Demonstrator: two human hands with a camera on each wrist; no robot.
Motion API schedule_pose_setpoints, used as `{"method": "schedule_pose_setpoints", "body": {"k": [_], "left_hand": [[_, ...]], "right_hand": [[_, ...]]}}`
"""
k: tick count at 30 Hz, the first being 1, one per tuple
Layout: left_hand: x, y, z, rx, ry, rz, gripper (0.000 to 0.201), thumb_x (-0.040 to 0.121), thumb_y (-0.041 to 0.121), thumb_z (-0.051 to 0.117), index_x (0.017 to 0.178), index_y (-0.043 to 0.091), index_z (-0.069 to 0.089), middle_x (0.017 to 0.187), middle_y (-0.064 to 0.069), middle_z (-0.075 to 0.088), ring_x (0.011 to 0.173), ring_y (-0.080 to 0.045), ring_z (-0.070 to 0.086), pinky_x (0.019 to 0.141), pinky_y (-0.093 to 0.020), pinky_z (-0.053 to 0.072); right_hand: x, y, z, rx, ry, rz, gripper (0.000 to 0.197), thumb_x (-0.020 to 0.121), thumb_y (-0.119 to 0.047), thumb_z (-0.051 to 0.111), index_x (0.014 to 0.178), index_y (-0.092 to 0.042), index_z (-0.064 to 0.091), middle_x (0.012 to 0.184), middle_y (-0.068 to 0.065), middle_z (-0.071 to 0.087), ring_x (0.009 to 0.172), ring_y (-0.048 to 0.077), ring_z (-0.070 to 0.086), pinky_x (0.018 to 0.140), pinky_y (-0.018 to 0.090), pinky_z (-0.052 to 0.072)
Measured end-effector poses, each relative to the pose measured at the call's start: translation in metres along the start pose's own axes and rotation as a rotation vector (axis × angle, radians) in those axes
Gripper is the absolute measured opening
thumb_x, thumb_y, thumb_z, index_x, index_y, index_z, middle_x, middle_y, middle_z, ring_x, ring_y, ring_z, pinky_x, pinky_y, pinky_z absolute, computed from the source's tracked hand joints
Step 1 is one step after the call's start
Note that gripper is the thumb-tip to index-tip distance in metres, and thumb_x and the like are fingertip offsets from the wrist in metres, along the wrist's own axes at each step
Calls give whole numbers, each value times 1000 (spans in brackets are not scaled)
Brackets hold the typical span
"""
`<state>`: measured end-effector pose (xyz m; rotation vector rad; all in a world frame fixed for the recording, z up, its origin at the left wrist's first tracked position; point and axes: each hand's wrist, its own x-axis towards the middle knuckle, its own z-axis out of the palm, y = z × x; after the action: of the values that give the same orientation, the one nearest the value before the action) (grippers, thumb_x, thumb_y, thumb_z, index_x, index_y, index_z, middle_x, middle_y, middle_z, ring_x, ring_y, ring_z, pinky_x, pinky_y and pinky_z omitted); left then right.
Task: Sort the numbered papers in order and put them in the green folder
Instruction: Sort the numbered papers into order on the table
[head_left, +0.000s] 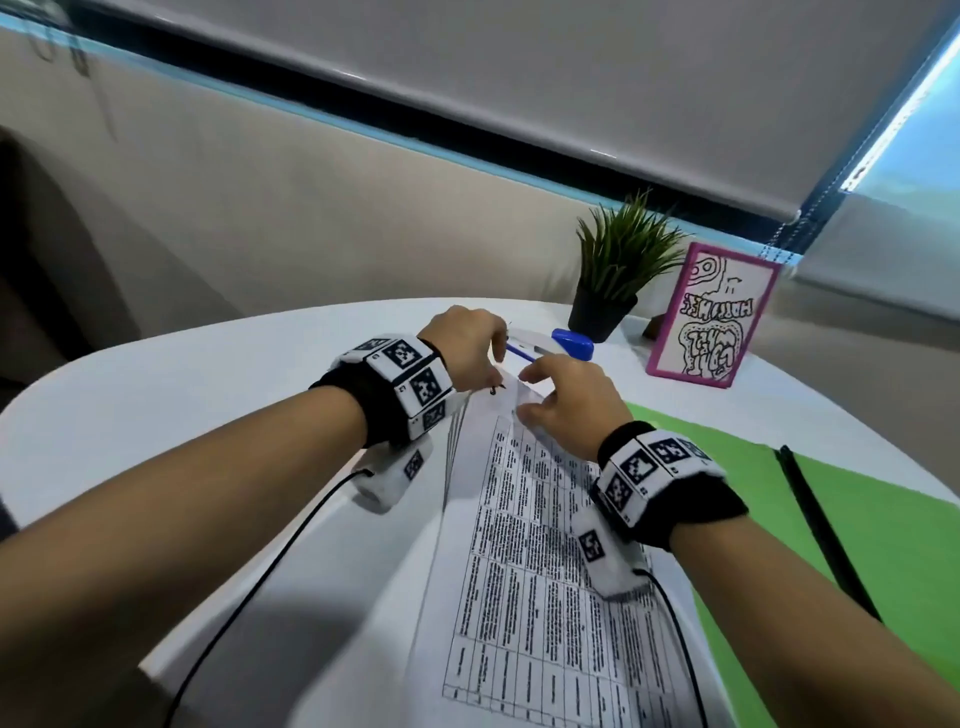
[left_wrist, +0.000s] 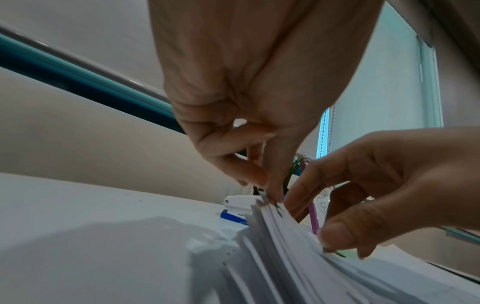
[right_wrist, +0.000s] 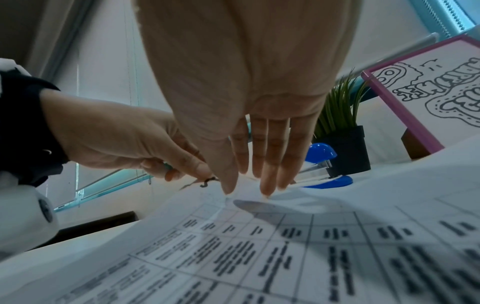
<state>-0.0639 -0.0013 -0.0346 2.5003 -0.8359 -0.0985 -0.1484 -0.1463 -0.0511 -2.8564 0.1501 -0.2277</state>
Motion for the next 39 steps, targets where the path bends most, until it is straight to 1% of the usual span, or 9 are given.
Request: {"method": "schedule_pose_setpoints", "body": {"k": [4,8,11,14,18,25,29,34,39], "left_hand": [[-3,2,-6,-5,-54,60,19,84,28,73,72,21,60,75,-1,68,67,-17,61,65,-26,47],[-13,5,-18,-33,-100,163,20,90,38,63,73,26,59,84,2,69,71,-15,59,70,-30,48],[-12,-1,-26,-76,-104,121,30,95,44,52,80,21,65,89,-1,71,74,-18,65,72,-31,50],[-10,-11,-25,8,-109,57,19,89,37,65,91,18,67,98,0,70,84,-19,63,80,-33,51],[-11,-14,-13,20,-127,83,12,78,28,77,82,23,67,88,5,72,80,-15,63,78,-31,52],[-11,-2,-3,74,42,172,15,84,38,69,74,31,61,84,12,62,83,-13,54,68,-27,36],[-16,2,-3,-213,-94,238,14,89,30,68,77,23,67,62,15,62,63,-7,60,61,-23,43],[-25,8,-7,-617,-218,159,13,93,20,63,81,16,69,55,12,61,49,-5,60,49,-18,47],[-19,-3,-5,-75,-42,32,17,89,40,65,85,24,72,81,9,73,80,-12,65,72,-25,48]], "right_hand": [[-1,2,1,49,59,-38,31,76,-29,79,104,-21,67,107,-3,67,86,17,67,82,39,53],[-7,6,-7,131,183,-80,21,75,-25,80,80,-23,60,83,-4,64,69,19,64,72,40,52],[-16,12,-18,256,93,-141,17,83,-16,76,81,-15,59,74,-8,65,57,13,67,64,42,57],[-26,22,-29,321,8,-174,11,87,-8,71,85,-10,60,79,1,71,64,10,71,69,36,60],[-33,38,-39,183,-22,-194,5,85,-17,74,87,-14,71,79,-5,72,74,9,68,77,30,57],[-23,38,-36,49,-66,-256,10,83,-25,76,87,-18,70,97,-11,67,87,8,56,83,35,48],[-23,36,-34,186,-96,-223,16,83,-24,76,75,-27,62,126,-14,63,116,8,54,97,32,37],[-21,37,-36,351,-75,-148,10,81,-18,78,81,-12,69,98,-2,73,93,12,67,91,31,49],[-22,44,-39,373,-114,-153,10,81,-17,78,80,-16,67,79,-1,71,73,11,66,79,31,56]]}}
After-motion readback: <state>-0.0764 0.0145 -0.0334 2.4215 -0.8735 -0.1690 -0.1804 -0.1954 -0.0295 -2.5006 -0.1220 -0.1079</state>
